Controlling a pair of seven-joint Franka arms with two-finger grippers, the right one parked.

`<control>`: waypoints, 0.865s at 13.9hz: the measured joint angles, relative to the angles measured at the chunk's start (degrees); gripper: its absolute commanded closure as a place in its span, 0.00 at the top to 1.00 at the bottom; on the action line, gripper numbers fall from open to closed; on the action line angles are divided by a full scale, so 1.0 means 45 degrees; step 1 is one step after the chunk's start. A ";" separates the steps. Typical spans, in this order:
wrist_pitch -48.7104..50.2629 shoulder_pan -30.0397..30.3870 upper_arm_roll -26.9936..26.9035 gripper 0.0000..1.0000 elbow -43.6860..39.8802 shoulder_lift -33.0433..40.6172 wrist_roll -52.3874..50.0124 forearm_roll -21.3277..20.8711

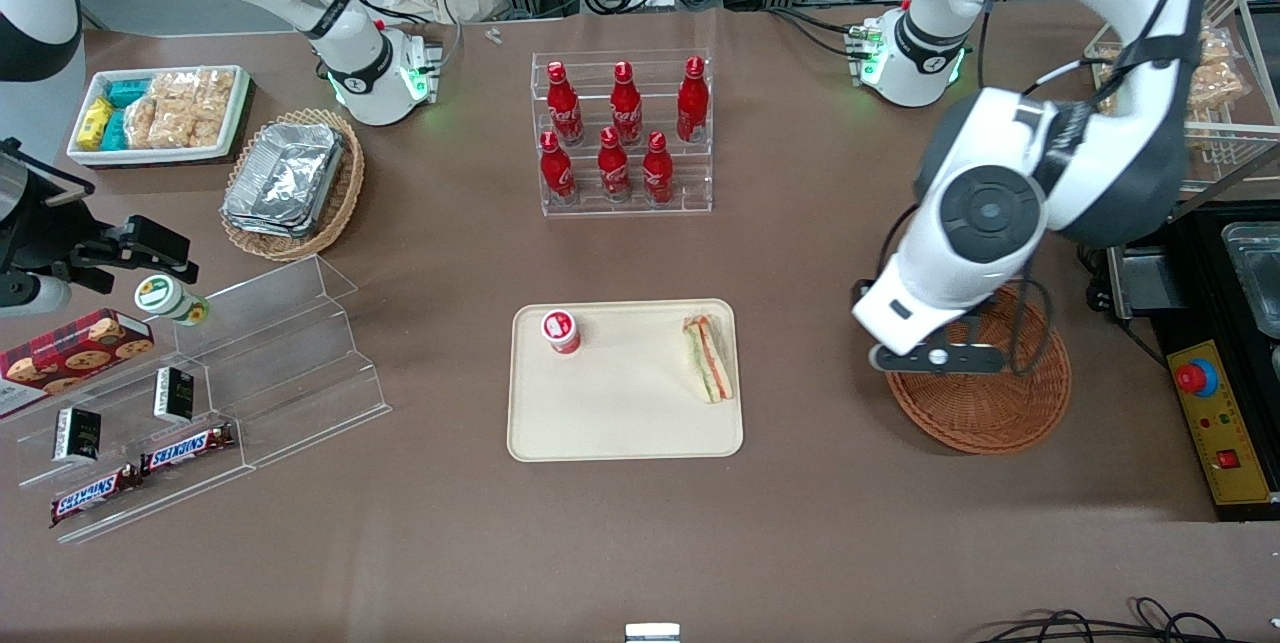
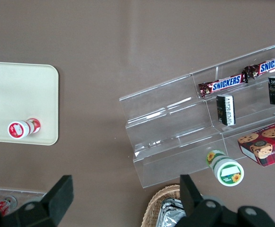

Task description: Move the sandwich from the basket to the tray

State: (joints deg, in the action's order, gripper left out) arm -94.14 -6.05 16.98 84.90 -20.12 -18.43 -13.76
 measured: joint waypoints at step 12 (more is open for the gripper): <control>0.0364 0.0010 -0.3648 1.00 0.0064 0.1363 0.4572 0.0807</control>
State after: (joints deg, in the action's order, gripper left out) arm -92.50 -6.01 0.56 85.18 -13.98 2.14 -10.13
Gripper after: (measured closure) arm 0.000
